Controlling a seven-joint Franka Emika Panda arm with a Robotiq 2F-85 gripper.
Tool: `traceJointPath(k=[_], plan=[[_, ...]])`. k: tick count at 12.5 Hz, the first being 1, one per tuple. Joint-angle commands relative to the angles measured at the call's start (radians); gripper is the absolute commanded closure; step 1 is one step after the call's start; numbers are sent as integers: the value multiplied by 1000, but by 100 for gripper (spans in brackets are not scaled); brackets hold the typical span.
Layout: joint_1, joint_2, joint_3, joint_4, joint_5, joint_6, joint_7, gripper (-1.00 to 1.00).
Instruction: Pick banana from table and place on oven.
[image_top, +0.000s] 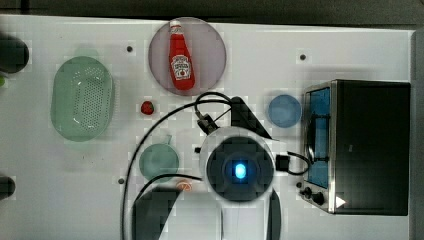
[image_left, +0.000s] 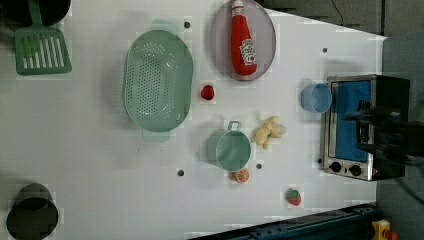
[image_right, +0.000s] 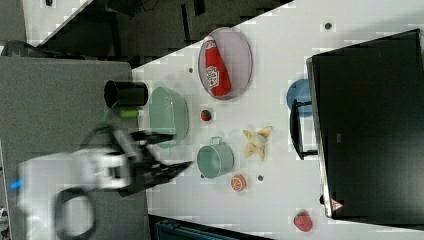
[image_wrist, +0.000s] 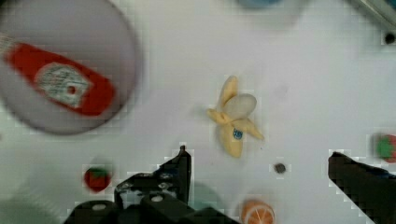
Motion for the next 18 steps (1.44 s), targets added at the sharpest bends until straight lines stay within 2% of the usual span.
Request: traceJointPath(k=[1,5,11,12,16,18], plan=[[-11,102,-12,-74,18,154,50,-100],[-12,306,-13,-124,18,357,50,-100],[-11,561,-11,-133,20,609,51,-100],[-11,580,-10,-135,20,634,52,-92],[-10,588,-6,-148,21,659,52,6],[-10,587,-2,-148,21,659,52,48]])
